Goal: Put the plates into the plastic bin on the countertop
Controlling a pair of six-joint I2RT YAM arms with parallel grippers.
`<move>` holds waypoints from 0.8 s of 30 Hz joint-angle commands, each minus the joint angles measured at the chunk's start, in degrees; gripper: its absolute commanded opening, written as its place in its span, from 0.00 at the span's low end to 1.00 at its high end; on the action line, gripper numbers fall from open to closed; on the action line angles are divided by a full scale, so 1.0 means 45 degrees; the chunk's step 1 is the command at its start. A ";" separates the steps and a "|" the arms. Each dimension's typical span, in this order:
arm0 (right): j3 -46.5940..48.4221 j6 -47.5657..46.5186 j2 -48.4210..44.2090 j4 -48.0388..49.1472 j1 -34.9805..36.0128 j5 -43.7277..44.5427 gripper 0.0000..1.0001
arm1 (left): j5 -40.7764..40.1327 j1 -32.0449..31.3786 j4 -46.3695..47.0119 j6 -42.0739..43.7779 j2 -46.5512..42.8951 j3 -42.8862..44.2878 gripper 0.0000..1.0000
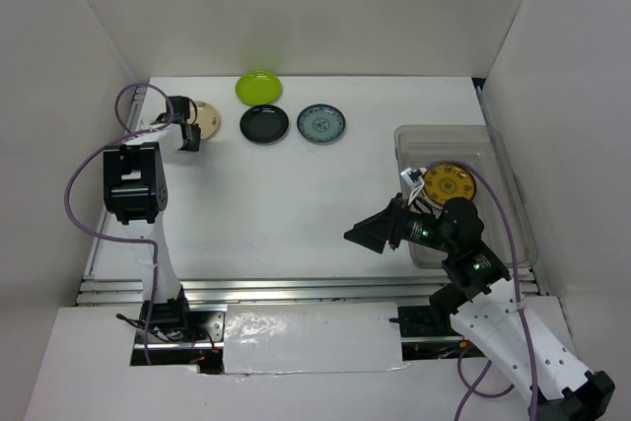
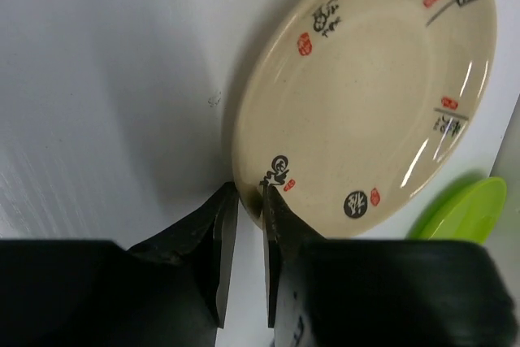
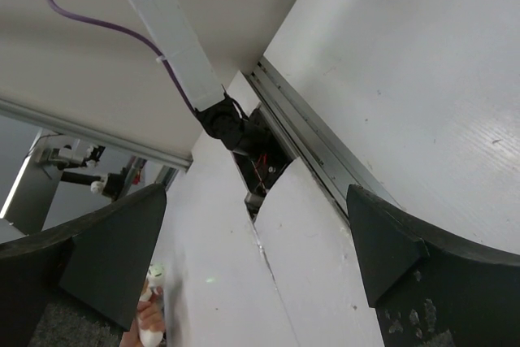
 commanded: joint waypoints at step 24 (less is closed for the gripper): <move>0.3711 -0.2924 0.5670 -0.0320 0.1046 0.3391 1.00 | 0.1589 -0.2185 -0.1415 0.3916 -1.2684 -0.9007 0.00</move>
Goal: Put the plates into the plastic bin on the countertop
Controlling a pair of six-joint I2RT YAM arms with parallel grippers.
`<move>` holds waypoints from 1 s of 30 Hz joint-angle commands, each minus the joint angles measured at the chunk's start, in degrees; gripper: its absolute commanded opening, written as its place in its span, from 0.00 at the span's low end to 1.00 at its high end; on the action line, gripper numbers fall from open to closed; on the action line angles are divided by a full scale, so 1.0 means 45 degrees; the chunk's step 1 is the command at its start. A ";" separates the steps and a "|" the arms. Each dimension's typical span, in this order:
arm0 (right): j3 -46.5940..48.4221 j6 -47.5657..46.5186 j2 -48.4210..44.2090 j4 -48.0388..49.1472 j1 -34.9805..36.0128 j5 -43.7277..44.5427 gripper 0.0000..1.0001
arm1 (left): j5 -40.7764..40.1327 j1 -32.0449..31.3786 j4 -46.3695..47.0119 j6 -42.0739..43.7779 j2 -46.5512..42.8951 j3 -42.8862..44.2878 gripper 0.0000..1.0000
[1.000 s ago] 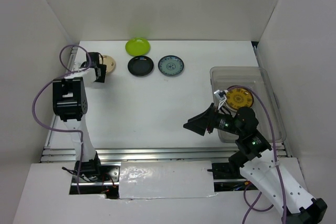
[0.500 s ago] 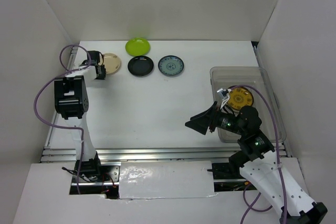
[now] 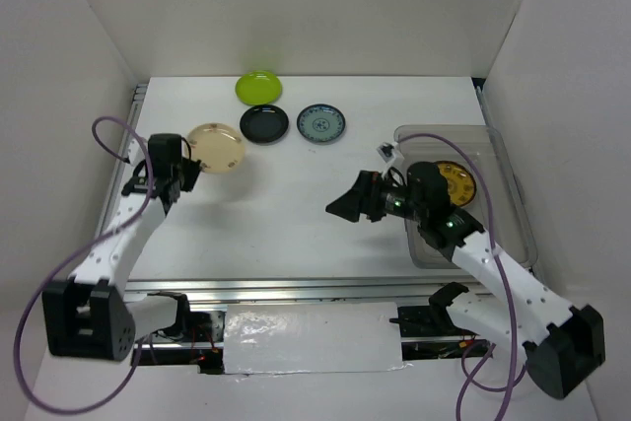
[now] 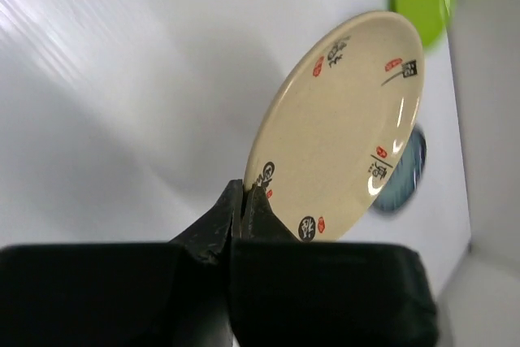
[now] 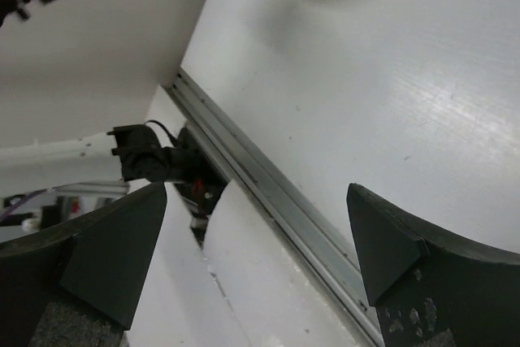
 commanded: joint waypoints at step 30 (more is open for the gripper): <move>0.3219 -0.0772 0.5525 -0.0731 0.2714 0.5715 0.00 | 0.5614 -0.5238 0.0551 0.4352 -0.4166 -0.2809 0.39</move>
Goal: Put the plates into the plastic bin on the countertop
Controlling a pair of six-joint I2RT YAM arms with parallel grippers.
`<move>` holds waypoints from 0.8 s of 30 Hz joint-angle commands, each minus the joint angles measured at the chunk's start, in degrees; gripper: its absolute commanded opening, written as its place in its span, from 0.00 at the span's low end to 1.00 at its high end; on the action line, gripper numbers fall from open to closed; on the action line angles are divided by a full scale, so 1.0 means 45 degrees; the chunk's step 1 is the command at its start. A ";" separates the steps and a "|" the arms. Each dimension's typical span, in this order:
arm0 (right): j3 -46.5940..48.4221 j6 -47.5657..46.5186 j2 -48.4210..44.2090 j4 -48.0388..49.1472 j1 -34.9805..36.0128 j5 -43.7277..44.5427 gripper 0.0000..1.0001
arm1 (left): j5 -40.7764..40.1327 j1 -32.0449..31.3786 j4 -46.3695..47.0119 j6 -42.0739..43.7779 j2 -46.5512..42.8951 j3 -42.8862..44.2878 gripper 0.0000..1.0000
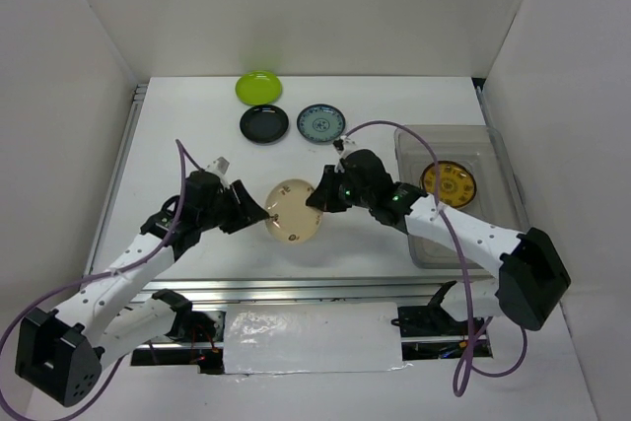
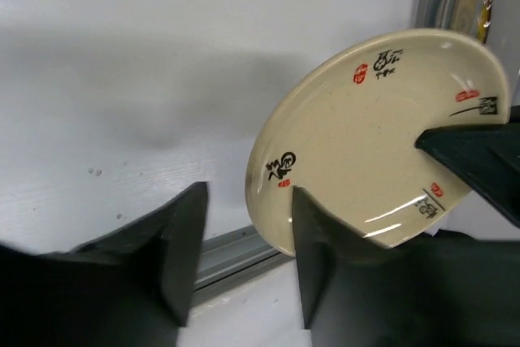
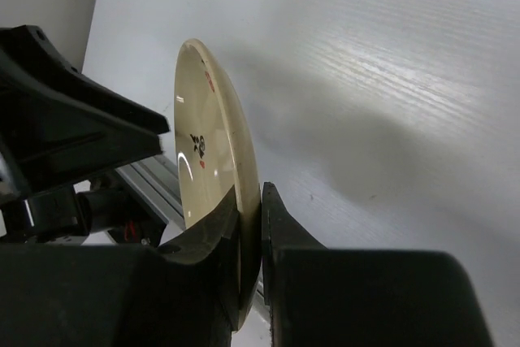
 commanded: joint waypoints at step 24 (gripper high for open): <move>-0.2888 0.2551 -0.1653 0.0503 -1.5622 0.0236 0.03 | -0.0986 0.0023 -0.2468 0.2590 -0.0067 0.1899 0.99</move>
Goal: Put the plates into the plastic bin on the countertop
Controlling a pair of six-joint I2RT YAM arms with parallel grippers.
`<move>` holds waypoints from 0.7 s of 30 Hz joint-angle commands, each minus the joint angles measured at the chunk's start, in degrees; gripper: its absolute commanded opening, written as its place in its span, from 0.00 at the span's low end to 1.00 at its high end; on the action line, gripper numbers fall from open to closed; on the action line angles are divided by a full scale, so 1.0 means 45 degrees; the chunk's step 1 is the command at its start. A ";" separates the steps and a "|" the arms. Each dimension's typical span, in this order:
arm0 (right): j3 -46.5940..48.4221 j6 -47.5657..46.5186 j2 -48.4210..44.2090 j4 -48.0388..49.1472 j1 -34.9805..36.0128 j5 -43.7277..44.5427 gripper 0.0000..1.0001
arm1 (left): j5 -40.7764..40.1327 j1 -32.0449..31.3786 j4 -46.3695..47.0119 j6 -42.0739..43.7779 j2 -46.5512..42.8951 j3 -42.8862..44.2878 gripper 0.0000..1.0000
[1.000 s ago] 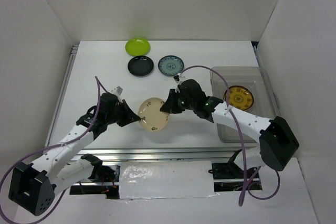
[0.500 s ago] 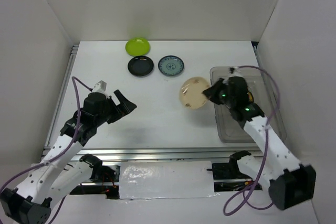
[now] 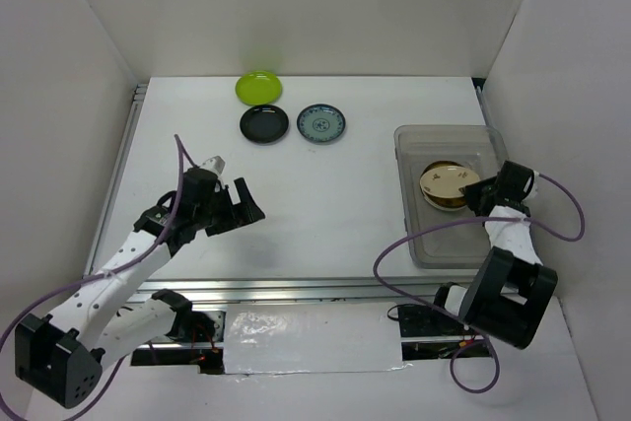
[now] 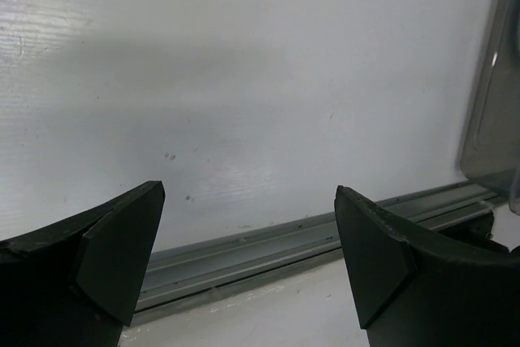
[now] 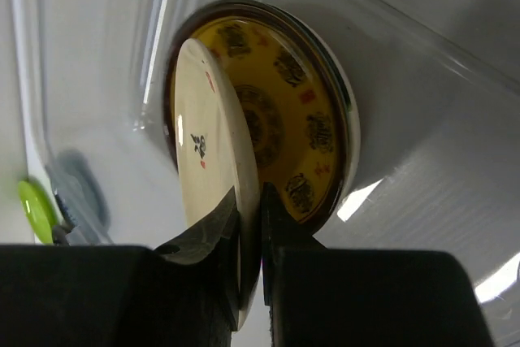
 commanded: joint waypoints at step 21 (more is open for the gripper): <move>0.1642 -0.0176 -0.0129 -0.3570 0.2036 0.2457 1.00 | -0.0342 0.0262 0.0366 0.0364 0.1108 0.0612 0.99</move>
